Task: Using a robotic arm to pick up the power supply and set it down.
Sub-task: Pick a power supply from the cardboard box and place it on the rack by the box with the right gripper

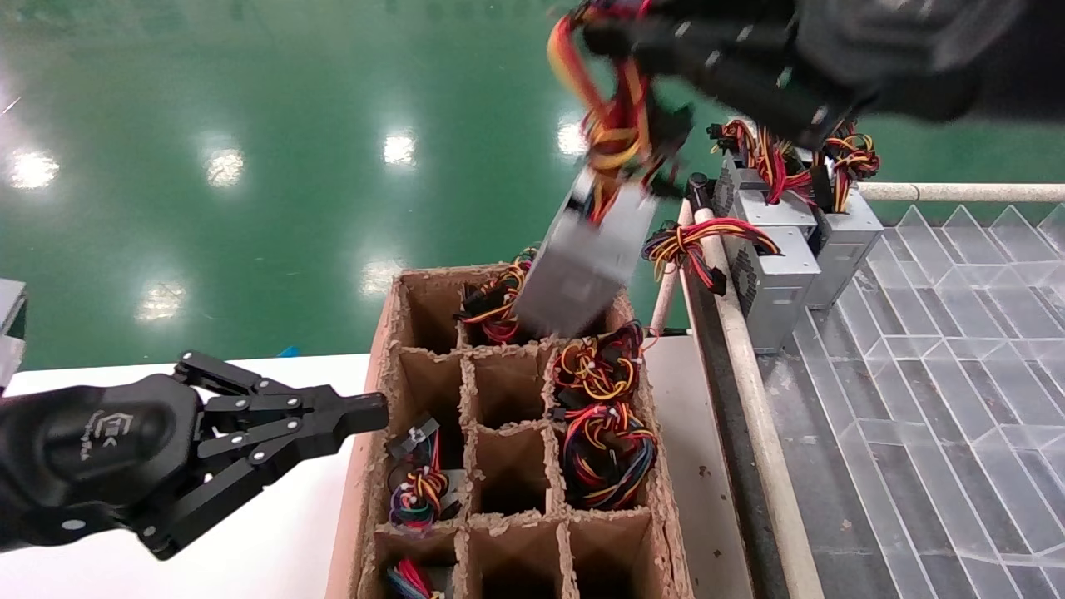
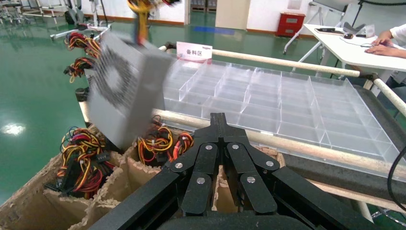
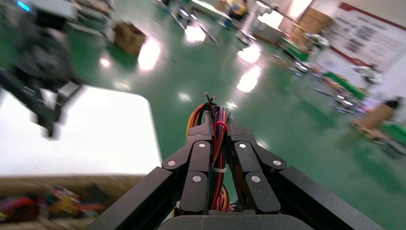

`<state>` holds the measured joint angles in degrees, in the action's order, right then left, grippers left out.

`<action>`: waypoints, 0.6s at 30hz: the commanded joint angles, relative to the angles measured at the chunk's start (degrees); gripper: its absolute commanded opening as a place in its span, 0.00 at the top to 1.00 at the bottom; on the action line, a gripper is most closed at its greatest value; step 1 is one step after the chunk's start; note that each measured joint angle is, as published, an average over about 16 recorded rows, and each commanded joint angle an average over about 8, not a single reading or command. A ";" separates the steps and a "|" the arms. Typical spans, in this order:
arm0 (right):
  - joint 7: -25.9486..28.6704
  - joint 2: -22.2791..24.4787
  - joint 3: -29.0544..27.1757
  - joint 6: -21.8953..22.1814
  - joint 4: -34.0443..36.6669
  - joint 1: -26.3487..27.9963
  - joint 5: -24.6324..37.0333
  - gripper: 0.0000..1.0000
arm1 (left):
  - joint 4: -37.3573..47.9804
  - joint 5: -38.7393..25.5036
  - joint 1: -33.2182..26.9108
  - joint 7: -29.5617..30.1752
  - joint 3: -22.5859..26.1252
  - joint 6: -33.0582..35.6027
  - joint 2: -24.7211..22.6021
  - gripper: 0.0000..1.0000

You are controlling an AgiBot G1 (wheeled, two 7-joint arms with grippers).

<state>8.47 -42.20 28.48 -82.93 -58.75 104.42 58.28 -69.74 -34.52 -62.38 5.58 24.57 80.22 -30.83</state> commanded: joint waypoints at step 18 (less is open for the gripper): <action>-8.46 3.59 3.21 -2.68 15.61 14.73 14.75 1.00 | 0.00 0.00 0.00 0.00 0.00 0.00 0.00 1.00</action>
<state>0.15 -38.62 31.70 -85.59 -43.15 118.81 72.85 -69.74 -34.52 -62.38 5.58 24.57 80.22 -30.83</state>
